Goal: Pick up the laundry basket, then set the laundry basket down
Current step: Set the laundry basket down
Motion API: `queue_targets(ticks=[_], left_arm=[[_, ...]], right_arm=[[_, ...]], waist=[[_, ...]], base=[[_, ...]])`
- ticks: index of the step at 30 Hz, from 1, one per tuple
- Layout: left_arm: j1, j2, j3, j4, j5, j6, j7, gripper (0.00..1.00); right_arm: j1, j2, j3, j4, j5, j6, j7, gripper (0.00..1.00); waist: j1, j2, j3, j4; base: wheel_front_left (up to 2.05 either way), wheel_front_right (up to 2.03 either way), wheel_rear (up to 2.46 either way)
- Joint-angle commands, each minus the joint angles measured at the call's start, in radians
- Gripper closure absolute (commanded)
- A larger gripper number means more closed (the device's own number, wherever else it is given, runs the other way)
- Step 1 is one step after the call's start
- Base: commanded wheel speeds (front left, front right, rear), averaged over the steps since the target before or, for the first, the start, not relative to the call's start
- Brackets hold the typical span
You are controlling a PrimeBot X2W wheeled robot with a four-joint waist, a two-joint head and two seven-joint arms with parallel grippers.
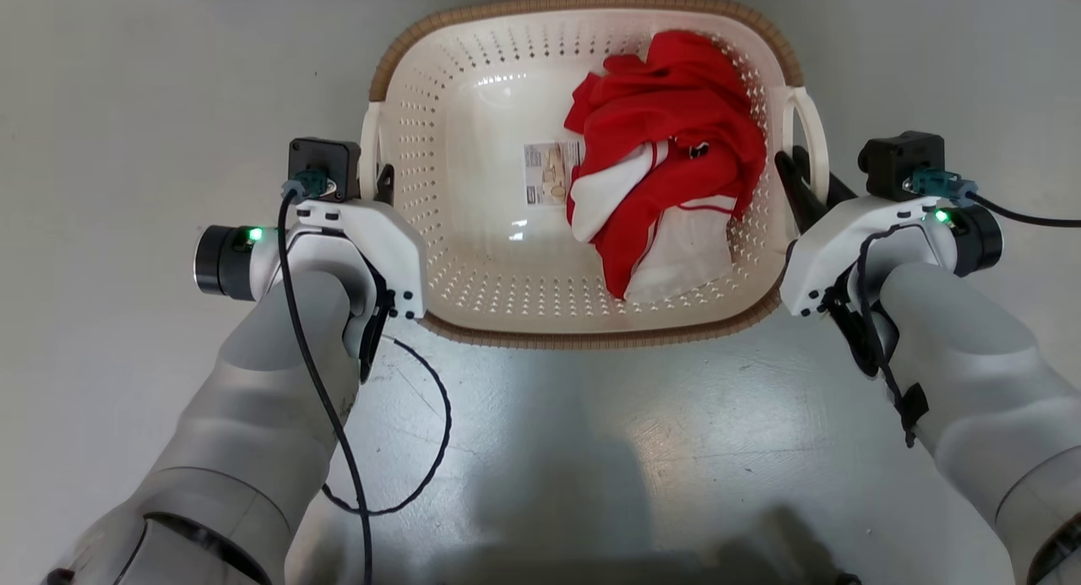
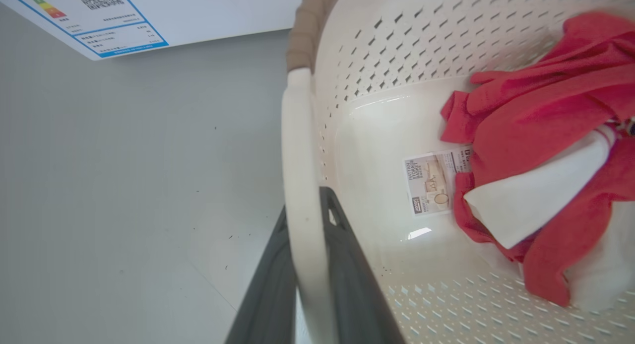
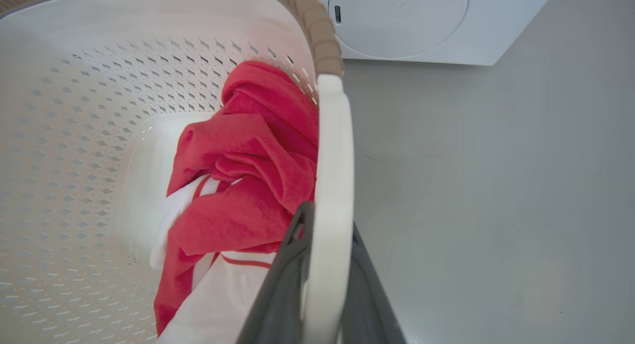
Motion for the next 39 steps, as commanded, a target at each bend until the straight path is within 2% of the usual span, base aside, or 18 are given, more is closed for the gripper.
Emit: queue_targets(ticks=[1, 8, 18, 39], left_arm=[[-0.026, 0.031, 0.015, -0.019, 0.022, 0.019, -0.014, 1.0], [-0.022, 0.045, 0.031, -0.062, 0.044, 0.04, -0.015, 1.0], [-0.02, 0.048, 0.052, -0.076, 0.065, 0.048, -0.015, 1.0], [-0.034, 0.045, 0.06, -0.049, 0.094, 0.04, -0.015, 1.0]], right_arm=[[0.025, -0.004, 0.0, -0.02, -0.031, 0.015, -0.012, 1.0], [0.04, -0.006, -0.09, -0.059, -0.118, 0.015, -0.012, 1.0], [0.065, 0.004, -0.175, -0.081, -0.209, 0.015, -0.012, 1.0], [0.088, 0.04, -0.226, -0.072, -0.258, 0.015, -0.012, 1.0]], waist=[[0.0, 0.0, 0.012, 0.006], [0.0, 0.0, 0.036, 0.015], [0.0, 0.0, 0.054, 0.02], [0.0, 0.0, 0.078, 0.019]], base=[[0.0, 0.0, 0.0], [0.0, 0.0, 0.0], [0.0, 0.0, 0.0], [0.0, 0.0, 0.0]])
